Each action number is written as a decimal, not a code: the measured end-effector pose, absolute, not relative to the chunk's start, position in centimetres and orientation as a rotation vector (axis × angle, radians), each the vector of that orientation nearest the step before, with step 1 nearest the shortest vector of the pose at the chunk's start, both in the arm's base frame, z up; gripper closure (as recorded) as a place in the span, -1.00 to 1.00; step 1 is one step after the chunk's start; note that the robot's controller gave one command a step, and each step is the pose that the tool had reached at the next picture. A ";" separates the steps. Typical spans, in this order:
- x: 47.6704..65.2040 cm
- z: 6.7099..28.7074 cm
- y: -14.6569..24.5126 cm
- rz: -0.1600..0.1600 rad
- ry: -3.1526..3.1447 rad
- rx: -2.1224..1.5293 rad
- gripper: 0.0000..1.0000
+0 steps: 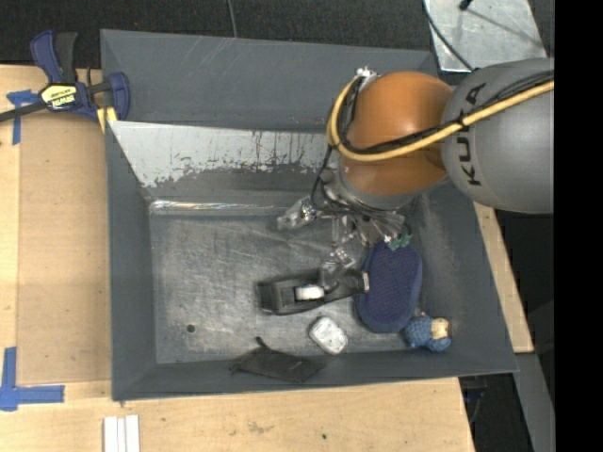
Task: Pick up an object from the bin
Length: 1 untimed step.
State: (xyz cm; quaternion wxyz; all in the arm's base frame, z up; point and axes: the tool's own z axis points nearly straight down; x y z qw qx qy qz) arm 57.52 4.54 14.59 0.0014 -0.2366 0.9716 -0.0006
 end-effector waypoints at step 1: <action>59.0 16.4 6.9 0.001 3.055 -0.701 -1.00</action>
Offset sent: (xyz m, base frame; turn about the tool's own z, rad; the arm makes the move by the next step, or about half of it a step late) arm 0.0127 0.0221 0.0163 0.0273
